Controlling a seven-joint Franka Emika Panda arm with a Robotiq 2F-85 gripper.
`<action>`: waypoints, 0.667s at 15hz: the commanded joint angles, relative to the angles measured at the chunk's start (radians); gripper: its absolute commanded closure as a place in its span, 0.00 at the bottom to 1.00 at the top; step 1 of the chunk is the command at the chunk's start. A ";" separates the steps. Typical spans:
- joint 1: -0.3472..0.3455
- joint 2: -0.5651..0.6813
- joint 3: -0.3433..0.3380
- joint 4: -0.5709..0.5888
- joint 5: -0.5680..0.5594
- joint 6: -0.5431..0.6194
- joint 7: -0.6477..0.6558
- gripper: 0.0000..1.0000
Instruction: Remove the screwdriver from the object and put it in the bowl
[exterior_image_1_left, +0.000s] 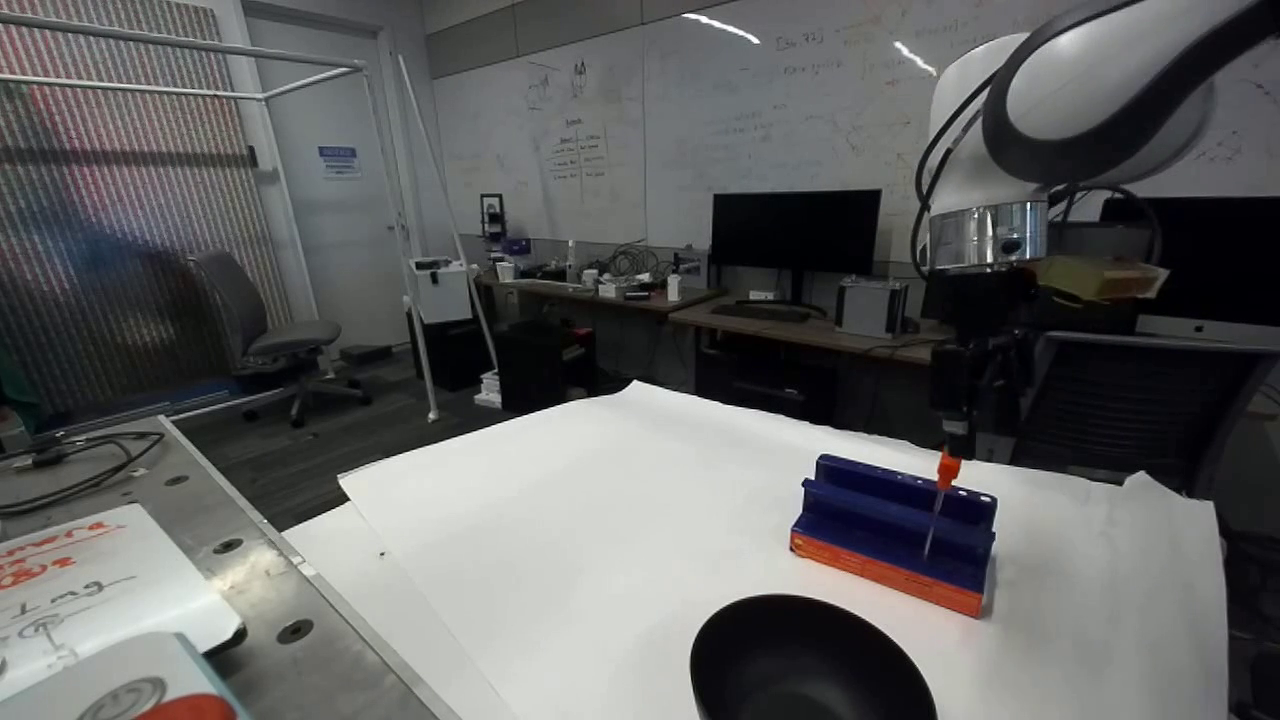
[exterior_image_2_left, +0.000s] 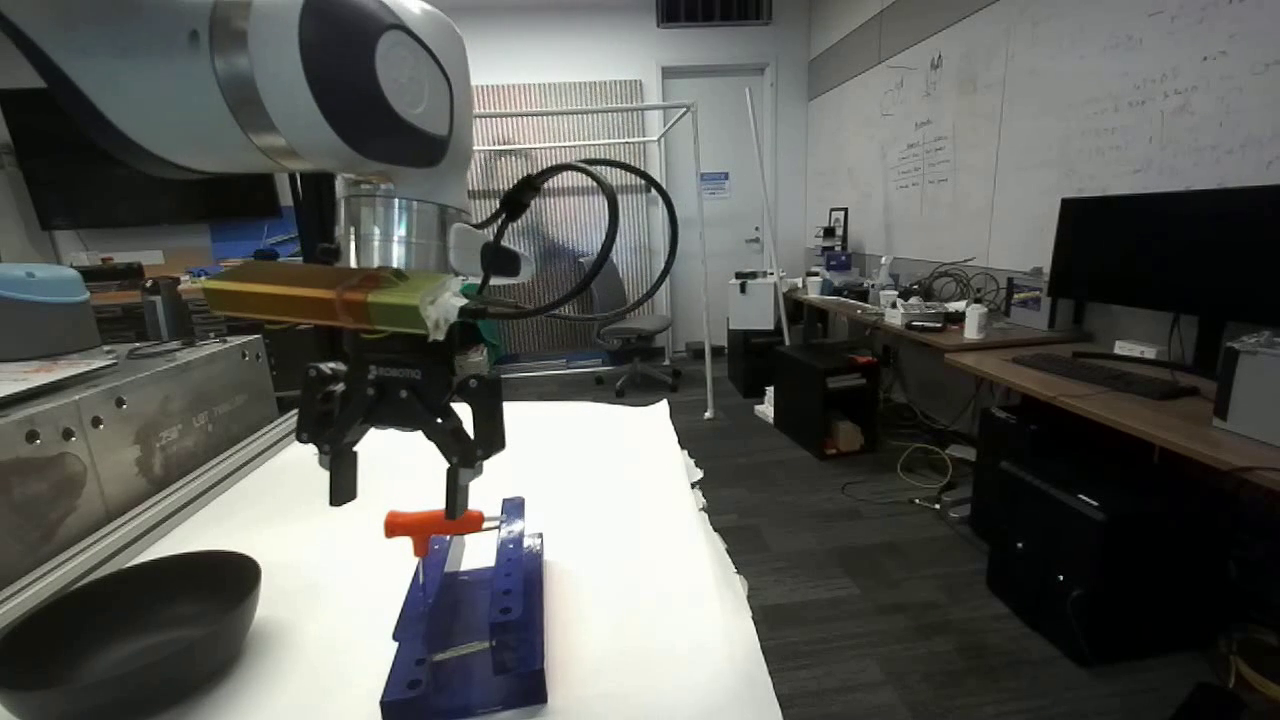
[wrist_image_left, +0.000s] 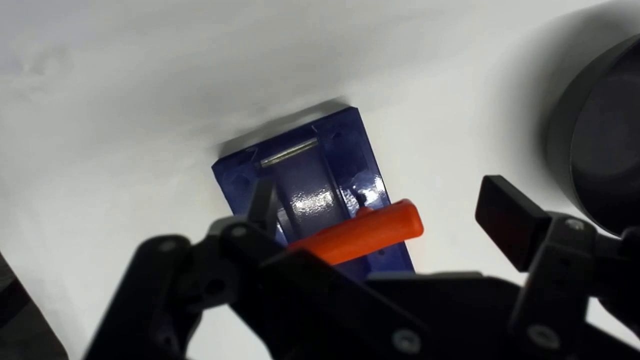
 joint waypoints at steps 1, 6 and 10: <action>0.003 0.035 0.024 0.008 -0.028 0.077 0.130 0.00; 0.008 0.077 0.042 0.013 -0.076 0.128 0.250 0.00; 0.007 0.092 0.040 0.013 -0.104 0.121 0.286 0.00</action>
